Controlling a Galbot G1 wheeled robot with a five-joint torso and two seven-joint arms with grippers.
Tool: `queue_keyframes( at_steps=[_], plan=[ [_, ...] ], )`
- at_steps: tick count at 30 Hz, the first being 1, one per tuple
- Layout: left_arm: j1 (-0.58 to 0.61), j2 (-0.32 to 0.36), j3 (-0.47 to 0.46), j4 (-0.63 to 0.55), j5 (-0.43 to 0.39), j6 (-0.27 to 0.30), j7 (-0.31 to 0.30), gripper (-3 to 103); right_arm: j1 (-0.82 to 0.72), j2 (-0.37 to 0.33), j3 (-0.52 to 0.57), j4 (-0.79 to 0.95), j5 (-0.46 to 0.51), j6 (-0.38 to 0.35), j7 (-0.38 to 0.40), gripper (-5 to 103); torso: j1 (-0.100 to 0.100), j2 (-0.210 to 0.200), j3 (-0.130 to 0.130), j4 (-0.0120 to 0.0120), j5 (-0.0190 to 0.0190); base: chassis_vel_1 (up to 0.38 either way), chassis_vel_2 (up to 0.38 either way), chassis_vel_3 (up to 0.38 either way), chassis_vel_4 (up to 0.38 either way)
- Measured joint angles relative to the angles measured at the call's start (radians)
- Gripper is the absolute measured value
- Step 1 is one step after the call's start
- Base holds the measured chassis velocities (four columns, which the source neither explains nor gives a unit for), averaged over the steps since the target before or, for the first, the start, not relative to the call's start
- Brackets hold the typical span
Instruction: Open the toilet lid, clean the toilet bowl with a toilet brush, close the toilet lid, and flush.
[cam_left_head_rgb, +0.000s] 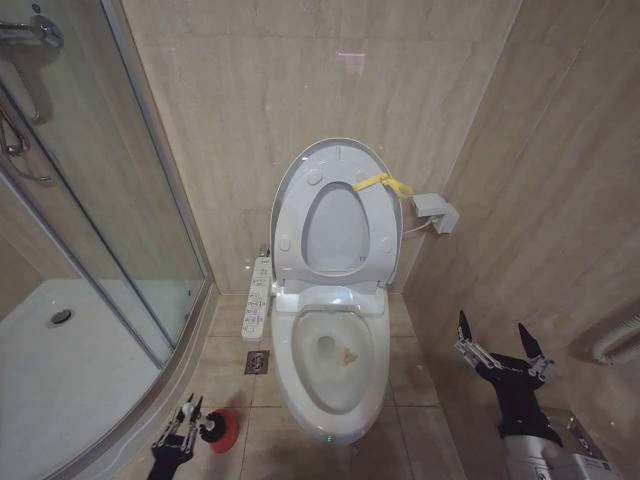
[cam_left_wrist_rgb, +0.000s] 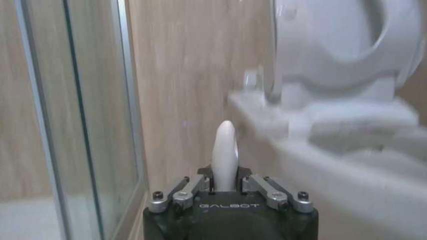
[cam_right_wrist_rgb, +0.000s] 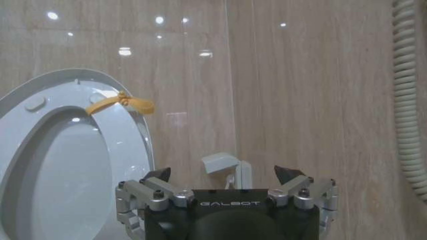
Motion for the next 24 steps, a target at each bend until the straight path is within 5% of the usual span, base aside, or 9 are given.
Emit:
queue_keyframes(
  at_steps=[12, 17, 24],
  plan=[
    [0.253, 0.106, -0.134, -0.484, -0.325, 0.042, 0.134, 22, 0.000, 0.000, 0.000, 0.000, 0.000, 0.000, 0.000, 100, 0.000, 0.000, 0.000, -0.0001, 0.0003, 0.000, 0.000, 0.000, 0.000],
    [0.225, 0.142, -0.163, -0.668, -0.523, 0.175, 0.144, 22, 0.000, 0.000, 0.000, 0.000, 0.000, 0.000, 0.000, 100, 0.000, 0.000, 0.000, -0.0002, 0.0002, 0.000, 0.000, 0.000, 0.000],
    [0.087, 0.187, -0.084, -0.715, -0.679, 0.322, 0.122, 22, 0.000, 0.000, 0.000, 0.000, 0.000, 0.000, 0.000, 100, 0.000, 0.000, 0.000, -0.0003, 0.0003, 0.000, 0.000, 0.000, 0.000]
  ],
)
